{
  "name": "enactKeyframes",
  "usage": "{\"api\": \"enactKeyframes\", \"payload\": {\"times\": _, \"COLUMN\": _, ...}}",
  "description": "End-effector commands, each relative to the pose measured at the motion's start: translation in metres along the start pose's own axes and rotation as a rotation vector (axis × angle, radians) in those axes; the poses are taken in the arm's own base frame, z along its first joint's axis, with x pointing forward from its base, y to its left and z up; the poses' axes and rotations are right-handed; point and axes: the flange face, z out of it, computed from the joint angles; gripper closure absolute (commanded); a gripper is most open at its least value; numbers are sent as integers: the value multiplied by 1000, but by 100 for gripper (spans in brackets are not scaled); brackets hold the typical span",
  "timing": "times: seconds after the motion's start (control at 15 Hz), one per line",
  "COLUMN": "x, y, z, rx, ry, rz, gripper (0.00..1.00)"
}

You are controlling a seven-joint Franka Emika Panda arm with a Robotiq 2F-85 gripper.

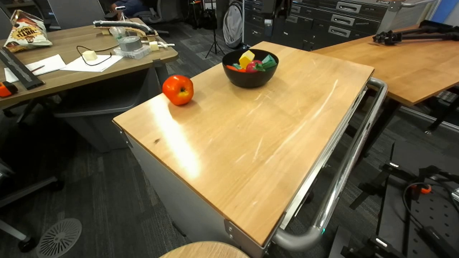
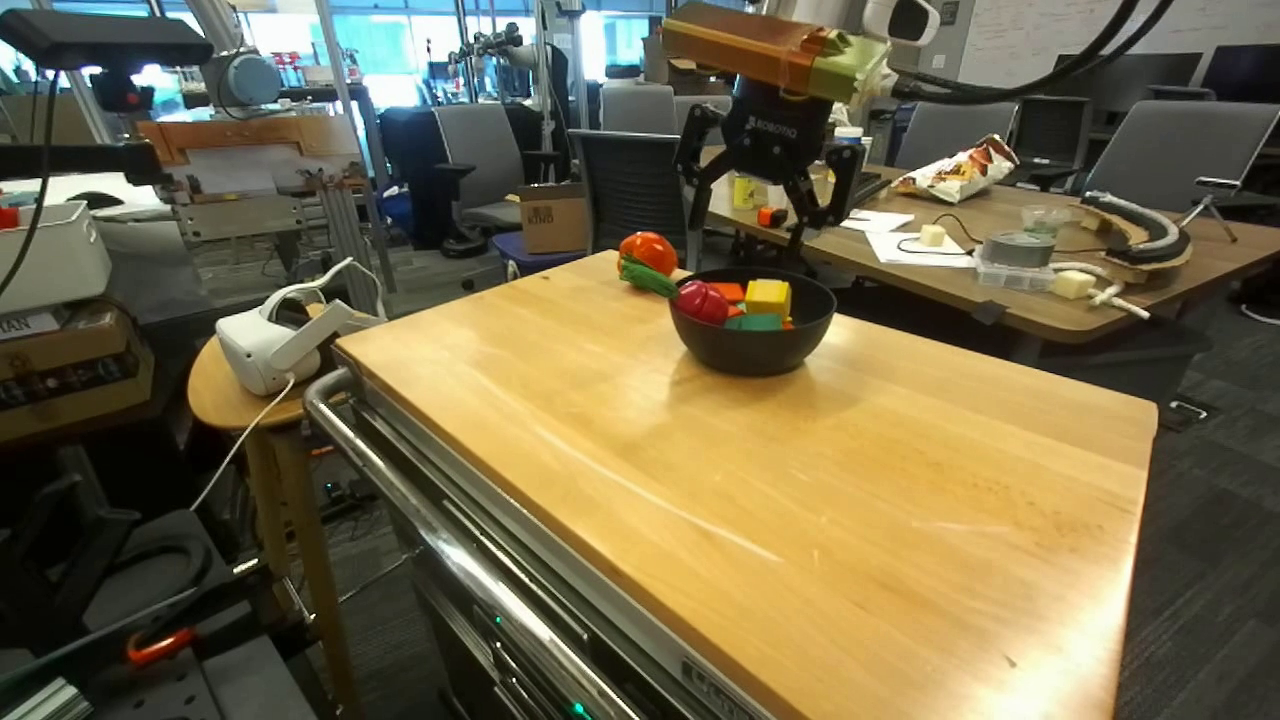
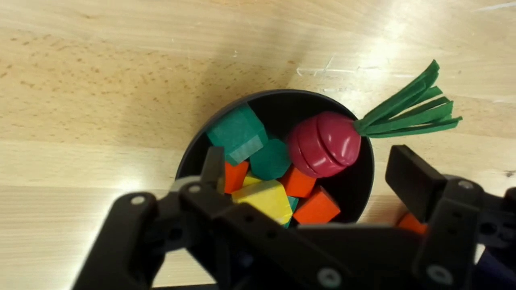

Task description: Move the apple to the left, take the radish and blocks out of the black bowl

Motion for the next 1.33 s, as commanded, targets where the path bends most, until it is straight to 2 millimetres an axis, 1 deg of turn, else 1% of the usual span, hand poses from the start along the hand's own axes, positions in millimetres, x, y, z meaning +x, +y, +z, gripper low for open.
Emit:
{"api": "enactKeyframes", "payload": {"times": 0.0, "x": 16, "y": -8, "z": 9, "rx": 56, "ry": 9, "rz": 113, "gripper": 0}}
{"api": "enactKeyframes", "payload": {"times": 0.2, "x": 30, "y": -17, "z": 20, "rx": 69, "ry": 5, "rz": 201, "gripper": 0}}
{"api": "enactKeyframes", "payload": {"times": 0.47, "x": 51, "y": -33, "z": 32, "rx": 32, "ry": -27, "rz": 279, "gripper": 0}}
{"api": "enactKeyframes", "payload": {"times": 0.6, "x": 60, "y": -36, "z": 41, "rx": 24, "ry": -52, "rz": 311, "gripper": 0}}
{"api": "enactKeyframes", "payload": {"times": 0.8, "x": 67, "y": -37, "z": 56, "rx": 30, "ry": -103, "rz": 333, "gripper": 0}}
{"api": "enactKeyframes", "payload": {"times": 1.07, "x": 64, "y": -26, "z": 69, "rx": 44, "ry": -170, "rz": 348, "gripper": 0}}
{"api": "enactKeyframes", "payload": {"times": 1.27, "x": 50, "y": -15, "z": 75, "rx": 61, "ry": -244, "rz": 351, "gripper": 0}}
